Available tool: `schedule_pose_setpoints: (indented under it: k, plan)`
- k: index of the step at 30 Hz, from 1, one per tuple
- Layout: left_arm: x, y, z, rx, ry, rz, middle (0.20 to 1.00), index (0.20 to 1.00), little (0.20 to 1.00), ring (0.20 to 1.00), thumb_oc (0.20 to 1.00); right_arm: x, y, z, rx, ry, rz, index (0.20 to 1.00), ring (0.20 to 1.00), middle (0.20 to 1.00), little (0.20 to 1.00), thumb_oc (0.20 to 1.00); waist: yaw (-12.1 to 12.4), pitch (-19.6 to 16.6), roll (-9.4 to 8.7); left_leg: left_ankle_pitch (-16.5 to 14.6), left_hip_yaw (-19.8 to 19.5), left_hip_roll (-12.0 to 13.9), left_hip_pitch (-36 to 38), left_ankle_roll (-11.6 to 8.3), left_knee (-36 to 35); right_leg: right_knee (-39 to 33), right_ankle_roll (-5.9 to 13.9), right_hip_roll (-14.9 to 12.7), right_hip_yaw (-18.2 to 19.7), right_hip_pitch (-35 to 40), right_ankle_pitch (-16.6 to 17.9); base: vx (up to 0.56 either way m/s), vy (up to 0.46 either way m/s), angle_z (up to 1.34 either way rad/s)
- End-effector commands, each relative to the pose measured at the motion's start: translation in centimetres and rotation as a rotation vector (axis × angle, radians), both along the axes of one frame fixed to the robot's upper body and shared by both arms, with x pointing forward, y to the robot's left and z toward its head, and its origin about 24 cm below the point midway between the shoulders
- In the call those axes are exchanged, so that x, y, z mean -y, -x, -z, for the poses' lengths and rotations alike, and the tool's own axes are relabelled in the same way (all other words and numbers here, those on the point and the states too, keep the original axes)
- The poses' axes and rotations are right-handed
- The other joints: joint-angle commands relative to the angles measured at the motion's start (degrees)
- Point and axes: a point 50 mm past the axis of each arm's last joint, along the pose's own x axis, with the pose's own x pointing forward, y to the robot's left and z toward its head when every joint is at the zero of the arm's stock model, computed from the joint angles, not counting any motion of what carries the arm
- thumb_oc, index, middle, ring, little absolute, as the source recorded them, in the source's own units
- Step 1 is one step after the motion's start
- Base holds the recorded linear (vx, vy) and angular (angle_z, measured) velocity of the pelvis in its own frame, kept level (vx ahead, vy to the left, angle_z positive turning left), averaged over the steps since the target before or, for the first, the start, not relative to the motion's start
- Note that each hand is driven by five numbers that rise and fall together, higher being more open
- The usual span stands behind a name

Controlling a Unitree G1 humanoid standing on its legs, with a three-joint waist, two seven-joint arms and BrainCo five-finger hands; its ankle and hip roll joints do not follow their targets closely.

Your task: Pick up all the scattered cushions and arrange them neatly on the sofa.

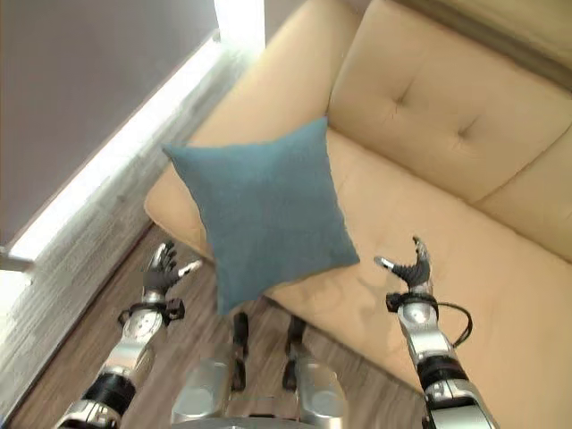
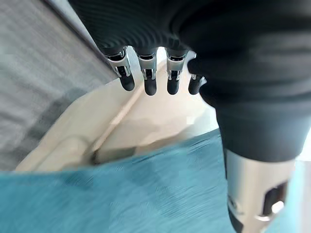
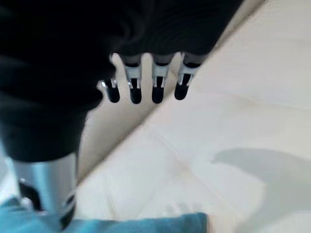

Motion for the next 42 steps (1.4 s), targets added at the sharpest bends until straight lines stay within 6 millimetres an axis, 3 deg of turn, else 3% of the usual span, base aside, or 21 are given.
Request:
schedule_pose_setpoints:
  k: [1, 9, 13, 16, 18, 19, 27, 28, 31, 35, 37, 38, 39, 40, 42]
  plan:
    - [-0.8, 0.9, 1.0, -0.004, -0.008, -0.045, 1.0, 1.0, 1.0, 1.0, 1.0, 0.9, 1.2, 0.2, 0.036, 0.003, 0.043, 1.0, 1.0, 1.0, 1.0, 1.0, -0.7, -6.2, -3.04, -5.5, -0.5, -0.8, 1.7, -0.94, -1.5, 4.6, 3.42, -2.3, 2.1, -0.9, -5.7, -0.07, -0.059, -0.05]
    - [1.5, -2.4, -1.2, 0.073, -0.019, 0.022, 1.0, 1.0, 1.0, 1.0, 1.0, 0.5, -3.7, -5.8, 0.204, 0.008, -0.036, 1.0, 1.0, 1.0, 1.0, 1.0, 0.0, -4.6, -3.67, -1.8, -1.5, 0.1, -6.3, -2.99, -2.8, 5.9, 3.05, -2.5, 0.9, -9.4, -5.0, -0.04, -0.07, 0.05]
    - [2.3, -3.4, -2.3, 0.107, -0.012, 0.058, 1.0, 1.0, 1.0, 1.0, 1.0, 0.1, -5.1, -7.2, 0.196, 0.046, -0.09, 1.0, 1.0, 1.0, 1.0, 1.0, 0.4, -3.9, -4.06, -1.1, -1.8, 0.4, -9.1, -3.56, -2.8, 6.1, 3.11, -2.4, 0.6, -12.2, -4.5, -0.03, -0.095, 0.08]
    - [3.4, -4.9, -4.4, 0.181, -0.011, 0.097, 1.0, 1.0, 1.0, 1.0, 1.0, -0.1, -6.6, -8.8, 0.191, 0.118, -0.1, 1.0, 1.0, 1.0, 1.0, 1.0, 1.2, -2.7, -3.56, -0.2, -2.5, 0.4, -11.8, -4.09, -2.8, 7.1, 2.98, -2.4, 0.1, -15.2, -4.7, -0.01, -0.11, 0.01]
    - [4.3, -6.1, -6.5, 0.252, -0.006, 0.124, 1.0, 1.0, 1.0, 1.0, 1.0, -0.1, -7.4, -9.6, 0.188, 0.13, -0.096, 1.0, 1.0, 1.0, 1.0, 1.0, 1.7, -2.3, -2.99, -1.3, -3.4, 0.6, -12.4, -4.82, -2.8, 8.1, 3.2, -2.1, 0.0, -16.1, -6.6, 0.03, -0.153, 0.15]
    - [5.2, -6.9, -8.6, 0.324, -0.003, 0.16, 1.0, 1.0, 1.0, 1.0, 1.0, 0.0, -7.9, -10.1, 0.185, 0.1, -0.1, 1.0, 1.0, 1.0, 1.0, 1.0, 2.1, -1.3, -2.58, -0.9, -3.9, 0.5, -13.5, -5.09, -2.8, 8.9, 3.09, -2.1, -0.2, -17.5, -7.0, -0.05, -0.107, 0.28]
    - [7.9, -7.6, -13.0, 0.49, 0.084, 0.226, 1.0, 1.0, 1.0, 1.0, 1.0, -2.1, -9.4, -12.4, 0.269, 0.015, -0.162, 1.0, 1.0, 1.0, 1.0, 1.0, 2.9, 0.7, -0.48, 0.0, -4.5, 0.8, -16.8, -5.21, -2.7, 11.6, 3.08, -2.1, 0.1, -22.5, -7.9, -0.02, -0.064, 0.09]
    - [9.0, -7.8, -14.3, 0.532, 0.084, 0.251, 1.0, 1.0, 1.0, 1.0, 1.0, -3.6, -10.0, -13.4, 0.313, -0.014, -0.215, 1.0, 1.0, 1.0, 1.0, 1.0, 2.9, 1.1, 0.16, 0.1, -4.6, 0.8, -17.3, -5.19, -2.6, 12.2, 3.06, -2.2, 0.3, -23.5, -8.1, -0.02, -0.036, 0.01]
    - [10.2, -8.1, -15.3, 0.562, 0.087, 0.276, 1.0, 1.0, 1.0, 1.0, 1.0, -5.9, -10.5, -14.1, 0.358, -0.088, -0.285, 1.0, 1.0, 1.0, 1.0, 1.0, 2.6, 1.5, 0.68, 0.0, -4.8, 0.8, -17.5, -5.19, -2.5, 12.4, 3.12, -2.2, 0.4, -23.8, -8.1, -0.01, -0.014, 0.02]
    - [11.8, -8.3, -16.0, 0.573, 0.138, 0.267, 1.0, 1.0, 1.0, 1.0, 1.0, -12.9, -10.8, -15.6, 0.47, -0.351, -0.51, 1.0, 1.0, 1.0, 1.0, 1.0, 2.3, 2.2, 1.42, -0.3, -4.5, 0.5, -17.0, -5.25, -2.5, 11.6, 3.26, -2.0, 1.0, -23.6, -7.8, 0.0, 0.003, -0.03]
    - [11.8, -8.3, -16.0, 0.568, 0.19, 0.242, 1.0, 1.0, 1.0, 1.0, 1.0, -14.8, -10.5, -16.1, 0.504, -0.435, -0.572, 1.0, 1.0, 1.0, 1.0, 1.0, 2.1, 2.2, 1.47, -0.4, -4.5, 0.5, -17.0, -5.2, -2.5, 11.2, 3.25, -1.9, 1.3, -23.5, -7.5, -0.04, 0.026, -0.06]
    - [11.9, -8.3, -15.8, 0.56, 0.209, 0.234, 1.0, 1.0, 1.0, 1.0, 1.0, -15.6, -10.3, -16.4, 0.525, -0.47, -0.599, 0.768, 0.768, 0.768, 0.768, 0.768, 2.0, 2.6, 1.48, 0.9, -4.1, 0.3, -17.5, -4.86, -2.4, 11.0, 2.83, -2.2, 0.7, -23.9, -5.9, -0.08, 0.052, -0.03]
    - [12.1, -8.3, -15.6, 0.551, 0.233, 0.232, 0.347, 0.347, 0.347, 0.347, 0.347, -16.9, -9.9, -16.6, 0.55, -0.522, -0.649, 0.313, 0.313, 0.313, 0.313, 0.313, 1.7, 2.6, 1.61, 0.8, -4.2, 0.3, -16.9, -4.84, -2.4, 10.9, 2.81, -2.2, 0.8, -23.4, -5.8, -0.08, 0.054, -0.03]
    - [12.1, -8.3, -15.5, 0.552, 0.241, 0.232, 0.2, 0.2, 0.2, 0.2, 0.2, -17.5, -9.6, -16.8, 0.569, -0.537, -0.673, 0.2, 0.2, 0.2, 0.2, 0.2, 1.6, 2.6, 1.67, 0.7, -4.1, 0.2, -16.6, -4.85, -2.4, 10.8, 2.79, -2.1, 0.8, -23.1, -5.8, 0.0, 0.043, -0.04]
    - [11.7, -8.2, -15.0, 0.539, 0.259, 0.221, 0.2, 0.2, 0.2, 0.2, 0.2, -18.0, -9.0, -17.0, 0.599, -0.493, -0.708, 0.2, 0.2, 0.2, 0.2, 0.2, 1.2, 2.5, 1.46, 0.6, -3.9, 0.1, -15.4, -4.88, -2.4, 10.5, 2.68, -2.0, 0.8, -21.6, -5.9, 0.01, 0.037, -0.07]
